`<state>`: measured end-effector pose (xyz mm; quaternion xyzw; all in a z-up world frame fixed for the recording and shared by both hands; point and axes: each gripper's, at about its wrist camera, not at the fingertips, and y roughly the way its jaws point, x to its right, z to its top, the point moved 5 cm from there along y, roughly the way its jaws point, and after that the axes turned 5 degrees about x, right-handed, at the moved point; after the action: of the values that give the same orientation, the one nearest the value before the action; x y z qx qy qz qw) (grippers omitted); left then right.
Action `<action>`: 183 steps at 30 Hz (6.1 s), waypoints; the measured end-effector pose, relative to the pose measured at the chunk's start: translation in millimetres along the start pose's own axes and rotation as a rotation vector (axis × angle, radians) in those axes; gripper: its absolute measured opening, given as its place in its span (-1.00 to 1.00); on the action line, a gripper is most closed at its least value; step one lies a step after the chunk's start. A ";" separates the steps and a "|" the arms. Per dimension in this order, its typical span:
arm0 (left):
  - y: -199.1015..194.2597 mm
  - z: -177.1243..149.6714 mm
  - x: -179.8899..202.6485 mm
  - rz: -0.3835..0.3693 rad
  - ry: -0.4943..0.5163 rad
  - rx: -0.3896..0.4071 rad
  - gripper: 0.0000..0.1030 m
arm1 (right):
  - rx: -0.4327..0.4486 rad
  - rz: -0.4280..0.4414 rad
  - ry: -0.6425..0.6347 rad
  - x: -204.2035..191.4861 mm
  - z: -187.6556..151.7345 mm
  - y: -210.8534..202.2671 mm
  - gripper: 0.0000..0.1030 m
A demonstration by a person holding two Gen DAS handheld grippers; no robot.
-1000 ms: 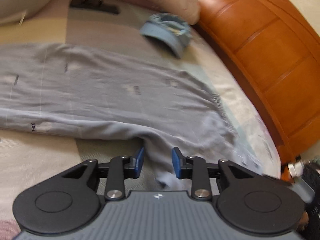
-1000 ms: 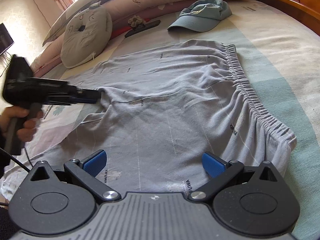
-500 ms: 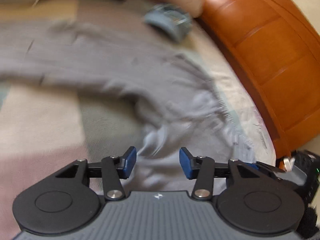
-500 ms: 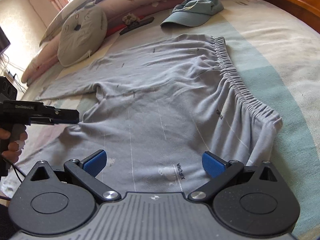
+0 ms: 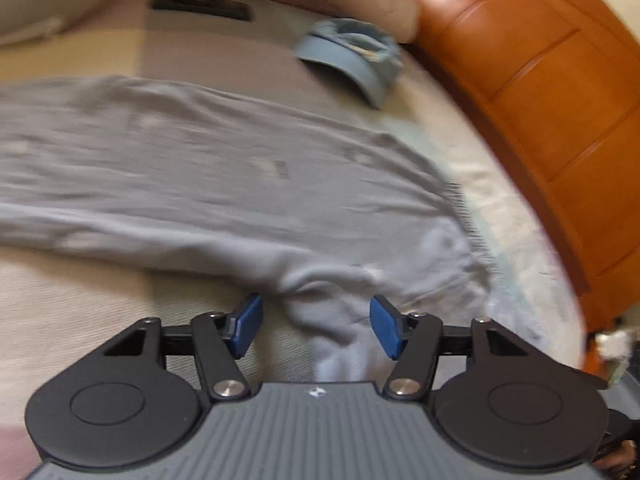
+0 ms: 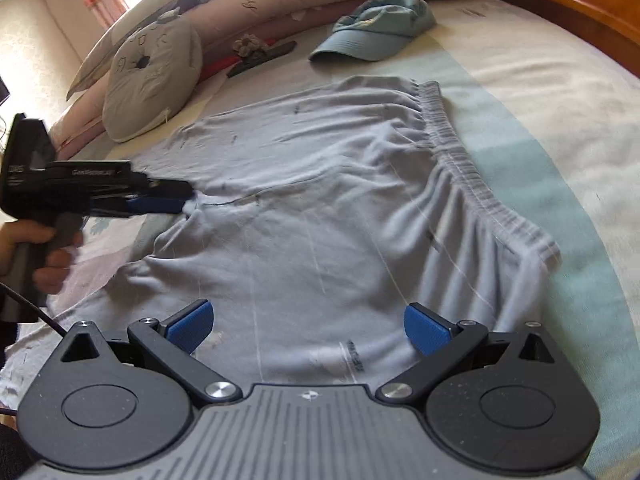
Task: Fold clothes
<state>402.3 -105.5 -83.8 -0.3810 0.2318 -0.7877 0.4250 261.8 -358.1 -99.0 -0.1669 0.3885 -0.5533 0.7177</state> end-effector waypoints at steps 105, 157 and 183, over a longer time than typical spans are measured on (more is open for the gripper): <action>-27.1 32.7 -99.7 0.107 0.384 -0.055 0.83 | -0.101 -0.395 -0.109 -68.1 -37.1 24.5 1.00; -59.7 -23.2 69.1 0.015 0.362 0.099 0.85 | 0.071 -0.165 -0.063 28.8 41.9 -38.4 1.00; -0.6 -31.3 92.1 0.032 0.338 -0.021 0.88 | -0.069 0.449 0.091 146.3 205.6 149.8 1.00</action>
<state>345.0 -181.8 -65.2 -0.2437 0.3141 -0.8313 0.3885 526.5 -482.6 -121.8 -0.0758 0.4666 -0.3729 0.7985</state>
